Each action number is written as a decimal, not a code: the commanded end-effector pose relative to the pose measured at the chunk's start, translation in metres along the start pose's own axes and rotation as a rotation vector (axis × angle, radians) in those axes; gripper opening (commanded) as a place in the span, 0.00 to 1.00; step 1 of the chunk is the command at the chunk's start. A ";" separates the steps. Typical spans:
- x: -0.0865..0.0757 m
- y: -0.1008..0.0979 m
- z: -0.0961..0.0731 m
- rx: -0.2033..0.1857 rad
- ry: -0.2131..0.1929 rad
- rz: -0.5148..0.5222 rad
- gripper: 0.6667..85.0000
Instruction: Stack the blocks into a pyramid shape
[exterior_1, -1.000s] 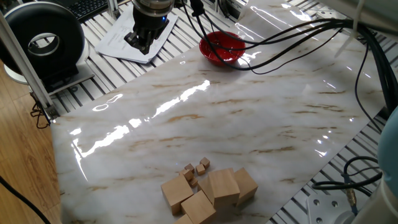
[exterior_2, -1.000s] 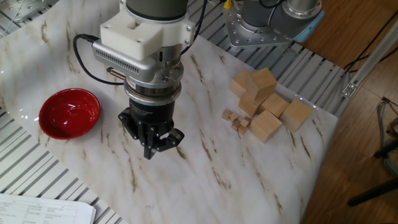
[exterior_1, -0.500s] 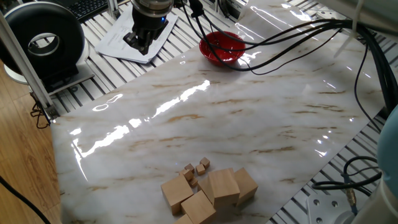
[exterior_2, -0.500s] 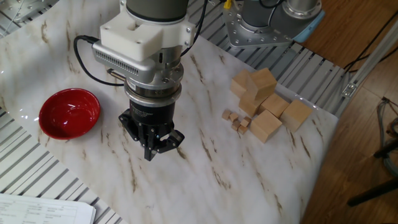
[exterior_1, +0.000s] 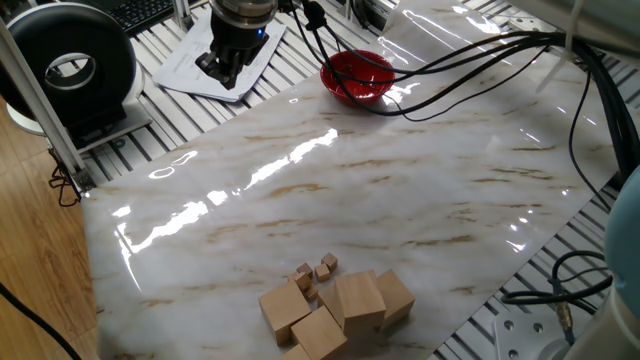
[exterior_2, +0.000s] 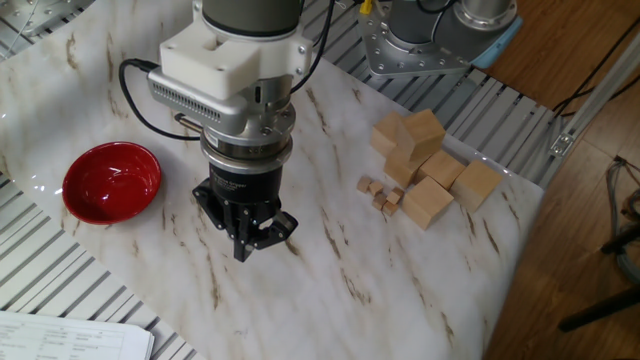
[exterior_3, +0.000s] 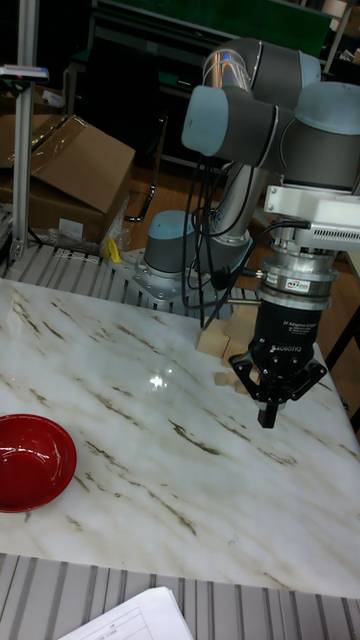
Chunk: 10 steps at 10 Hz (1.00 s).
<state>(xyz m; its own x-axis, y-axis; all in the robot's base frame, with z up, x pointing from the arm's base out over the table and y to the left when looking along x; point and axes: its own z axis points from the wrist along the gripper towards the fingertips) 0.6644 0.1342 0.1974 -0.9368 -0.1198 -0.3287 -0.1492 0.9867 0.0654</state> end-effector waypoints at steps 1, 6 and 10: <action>-0.003 0.004 -0.001 -0.019 -0.008 0.015 0.00; -0.001 0.004 0.000 -0.017 -0.003 -0.003 0.00; 0.005 -0.004 0.000 0.011 0.023 -0.051 0.00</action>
<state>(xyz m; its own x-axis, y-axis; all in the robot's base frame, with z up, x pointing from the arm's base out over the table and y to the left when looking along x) 0.6626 0.1323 0.1951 -0.9355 -0.1512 -0.3192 -0.1754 0.9833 0.0484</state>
